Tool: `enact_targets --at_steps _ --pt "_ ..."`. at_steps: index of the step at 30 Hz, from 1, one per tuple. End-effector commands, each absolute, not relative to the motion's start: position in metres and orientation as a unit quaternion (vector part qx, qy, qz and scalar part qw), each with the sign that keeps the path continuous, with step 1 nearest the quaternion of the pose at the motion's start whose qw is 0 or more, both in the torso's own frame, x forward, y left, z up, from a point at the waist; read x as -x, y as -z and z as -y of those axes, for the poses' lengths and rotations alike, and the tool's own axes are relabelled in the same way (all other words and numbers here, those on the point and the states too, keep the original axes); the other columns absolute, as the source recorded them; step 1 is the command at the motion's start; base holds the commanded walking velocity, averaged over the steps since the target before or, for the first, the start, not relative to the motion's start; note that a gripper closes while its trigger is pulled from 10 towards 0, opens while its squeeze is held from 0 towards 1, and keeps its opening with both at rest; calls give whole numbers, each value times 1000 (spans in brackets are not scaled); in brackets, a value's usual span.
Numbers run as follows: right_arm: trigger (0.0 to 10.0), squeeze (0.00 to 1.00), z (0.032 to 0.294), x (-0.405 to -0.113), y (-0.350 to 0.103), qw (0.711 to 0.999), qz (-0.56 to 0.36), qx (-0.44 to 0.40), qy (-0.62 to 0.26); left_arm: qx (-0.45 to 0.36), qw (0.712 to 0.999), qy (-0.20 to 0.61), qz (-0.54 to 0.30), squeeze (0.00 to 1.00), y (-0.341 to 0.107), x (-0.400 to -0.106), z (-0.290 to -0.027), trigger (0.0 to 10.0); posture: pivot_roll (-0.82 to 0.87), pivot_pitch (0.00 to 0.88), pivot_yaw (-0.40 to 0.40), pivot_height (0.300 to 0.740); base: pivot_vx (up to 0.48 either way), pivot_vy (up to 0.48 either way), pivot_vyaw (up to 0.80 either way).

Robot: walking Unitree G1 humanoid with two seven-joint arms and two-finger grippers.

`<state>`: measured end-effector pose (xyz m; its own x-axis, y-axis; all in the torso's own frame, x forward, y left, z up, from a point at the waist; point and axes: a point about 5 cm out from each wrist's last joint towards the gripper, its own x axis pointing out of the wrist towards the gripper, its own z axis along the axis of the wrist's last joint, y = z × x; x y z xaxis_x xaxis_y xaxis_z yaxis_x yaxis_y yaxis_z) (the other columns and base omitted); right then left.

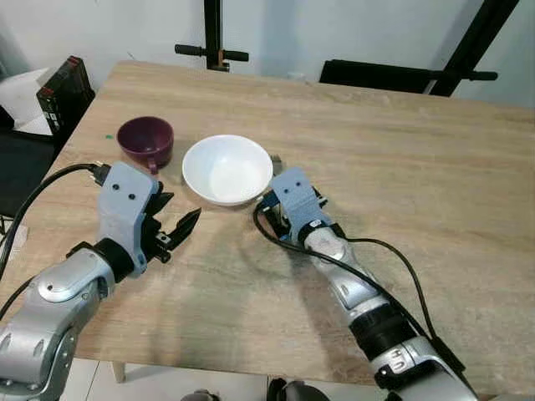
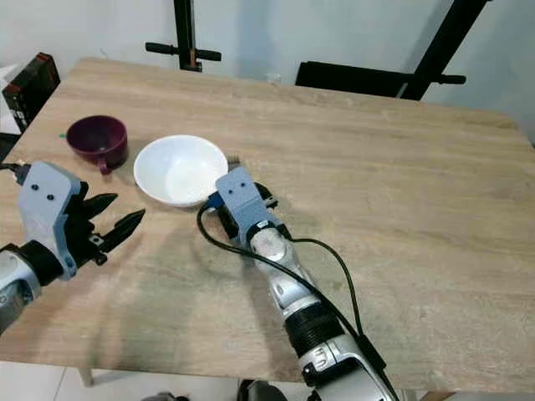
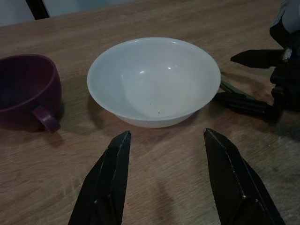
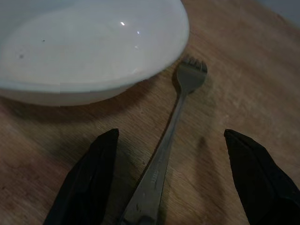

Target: Setting the table

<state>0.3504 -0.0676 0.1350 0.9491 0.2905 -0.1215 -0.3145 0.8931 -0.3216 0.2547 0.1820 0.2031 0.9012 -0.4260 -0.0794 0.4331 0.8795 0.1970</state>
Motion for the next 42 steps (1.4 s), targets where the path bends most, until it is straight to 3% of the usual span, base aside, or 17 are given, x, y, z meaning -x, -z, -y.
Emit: enact_targets --at_steps 1,2,3,5,8,16,26,27,28,29,34,38,42 --pt "9216 0 72 -348 -116 972 -91 147 -162 -102 970 218 -21 0 -200 -253 -183 10000 35 58 -13 740 0 0 0" --pt "9216 0 71 -348 -115 971 -97 138 -168 -102 970 218 -21 0 -200 -253 -183 10000 35 58 -13 740 0 0 0" --pt "510 0 70 -348 -113 970 -107 130 -174 -102 971 218 -21 0 -200 -253 -183 10000 36 59 -14 740 0 0 0" --pt "0 0 68 -348 -109 969 -128 105 -181 -101 971 217 -21 0 -200 -253 -183 10000 34 60 -15 740 0 0 0" --pt "0 0 67 -347 -102 966 -158 70 -195 -101 971 215 -20 0 -200 -253 -183 10000 36 60 -21 740 0 0 0" --pt "0 0 75 -351 -101 965 -160 96 -185 -99 972 212 -21 0 -200 -252 -183 10000 35 62 -28 740 0 0 0" --pt "0 0 77 -352 -101 968 -172 54 -177 -98 972 211 -21 0 -200 -252 -183 10000 33 65 -25 740 0 0 0" --pt "0 0 80 -354 -107 972 -170 5 -161 -98 972 211 -21 0 -200 -252 -182 10000 31 65 -24 740 0 0 0" --pt "2510 0 84 -356 -112 975 -164 -32 -146 -98 972 212 -21 0 -199 -252 -182 10000 30 66 -24 740 0 0 0" --pt "10000 0 87 -357 -116 976 -159 -55 -136 -97 972 212 -21 0 -199 -252 -181 10000 30 66 -24 740 0 0 0" --pt "10000 0 99 -359 -134 969 -134 -177 -108 -96 972 215 -22 0 -198 -252 -180 10000 23 67 -20 740 0 0 0" --pt "10000 0 103 -358 -139 963 -125 -216 -104 -96 971 216 -22 0 -198 -253 -180 10000 23 67 -20 740 0 0 0" --pt "10000 0 107 -355 -146 936 -128 -312 -103 -96 971 219 -21 0 -198 -254 -179 10000 15 66 -17 740 0 0 0"
